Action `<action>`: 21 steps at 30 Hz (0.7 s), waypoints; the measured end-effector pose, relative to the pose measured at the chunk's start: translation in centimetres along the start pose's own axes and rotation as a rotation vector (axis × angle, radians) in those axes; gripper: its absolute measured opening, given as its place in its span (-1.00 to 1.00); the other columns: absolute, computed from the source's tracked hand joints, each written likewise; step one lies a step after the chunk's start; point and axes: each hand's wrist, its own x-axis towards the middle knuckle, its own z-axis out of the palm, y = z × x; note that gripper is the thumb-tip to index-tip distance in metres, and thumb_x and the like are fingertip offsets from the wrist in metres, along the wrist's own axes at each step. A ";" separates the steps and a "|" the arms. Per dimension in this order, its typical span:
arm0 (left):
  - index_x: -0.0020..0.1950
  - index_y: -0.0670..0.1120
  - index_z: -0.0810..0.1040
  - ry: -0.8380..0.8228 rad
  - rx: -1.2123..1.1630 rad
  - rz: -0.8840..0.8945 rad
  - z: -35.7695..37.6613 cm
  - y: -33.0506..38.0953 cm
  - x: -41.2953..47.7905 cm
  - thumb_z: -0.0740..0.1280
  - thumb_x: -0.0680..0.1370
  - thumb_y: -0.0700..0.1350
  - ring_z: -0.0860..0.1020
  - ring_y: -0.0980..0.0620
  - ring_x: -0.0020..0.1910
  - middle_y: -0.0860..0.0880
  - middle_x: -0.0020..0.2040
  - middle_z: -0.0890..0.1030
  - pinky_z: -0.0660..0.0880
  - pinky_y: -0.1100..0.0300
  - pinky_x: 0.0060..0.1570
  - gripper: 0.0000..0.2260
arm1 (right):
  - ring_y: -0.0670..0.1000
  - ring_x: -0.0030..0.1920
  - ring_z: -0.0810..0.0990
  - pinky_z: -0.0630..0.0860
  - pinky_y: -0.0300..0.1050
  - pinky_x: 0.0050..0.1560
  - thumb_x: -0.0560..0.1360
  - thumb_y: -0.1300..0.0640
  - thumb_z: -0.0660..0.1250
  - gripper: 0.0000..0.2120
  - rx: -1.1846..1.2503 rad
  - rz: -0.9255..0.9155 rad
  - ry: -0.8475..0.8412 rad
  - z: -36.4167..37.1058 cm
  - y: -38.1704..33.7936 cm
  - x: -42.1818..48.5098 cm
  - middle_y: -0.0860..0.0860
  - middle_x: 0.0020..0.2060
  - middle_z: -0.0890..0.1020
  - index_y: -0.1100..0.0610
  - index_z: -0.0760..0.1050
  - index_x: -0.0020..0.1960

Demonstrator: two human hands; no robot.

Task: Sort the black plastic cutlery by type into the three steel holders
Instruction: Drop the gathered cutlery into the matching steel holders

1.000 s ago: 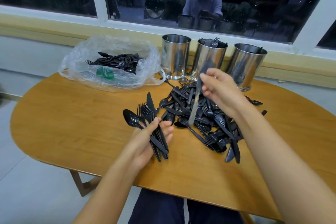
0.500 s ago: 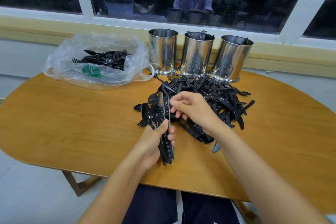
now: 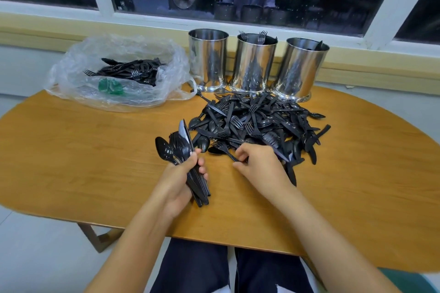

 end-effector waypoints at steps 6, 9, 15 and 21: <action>0.06 -0.15 0.51 0.033 -0.056 -0.023 -0.7 -0.1 -0.2 0.19 0.66 -0.21 0.44 0.05 -0.36 -0.05 -0.30 0.49 0.49 0.15 -0.32 -0.89 | 0.09 -0.10 0.59 0.46 -0.09 -0.24 0.57 0.21 0.22 -0.90 -0.380 -0.049 0.056 0.9 -1.5 0.3 0.02 -0.12 0.59 0.14 0.51 0.01; 0.06 -0.15 0.51 0.041 -0.083 -0.036 -0.9 -0.1 -0.2 0.19 0.65 -0.21 0.45 0.06 -0.37 -0.05 -0.30 0.49 0.51 0.17 -0.37 -0.89 | 0.08 -0.08 0.56 0.42 -0.11 -0.27 0.55 0.23 0.18 -0.83 -0.398 -0.058 0.089 0.9 -1.7 0.8 0.02 -0.14 0.62 0.13 0.55 0.01; 0.06 -0.15 0.53 0.052 -0.139 -0.080 -0.8 -0.2 -0.2 0.24 0.63 -0.22 0.46 0.06 -0.37 -0.05 -0.30 0.51 0.52 0.15 -0.35 -0.91 | -0.06 0.04 0.48 0.45 -0.09 0.00 0.60 0.15 0.22 -0.78 0.034 -0.111 0.273 0.3 -1.8 2.0 -0.13 -0.06 0.64 -0.01 0.59 0.14; 0.03 -0.18 0.55 0.051 -0.166 -0.082 -0.3 -0.3 -0.1 0.28 0.61 -0.19 0.51 0.05 -0.31 -0.06 -0.28 0.55 0.57 0.13 -0.25 -0.91 | -0.06 -0.11 0.59 0.57 -0.19 0.00 0.61 0.31 0.18 -0.67 0.567 0.085 0.126 -0.5 -1.8 2.1 -0.05 -0.06 0.56 0.07 0.56 0.27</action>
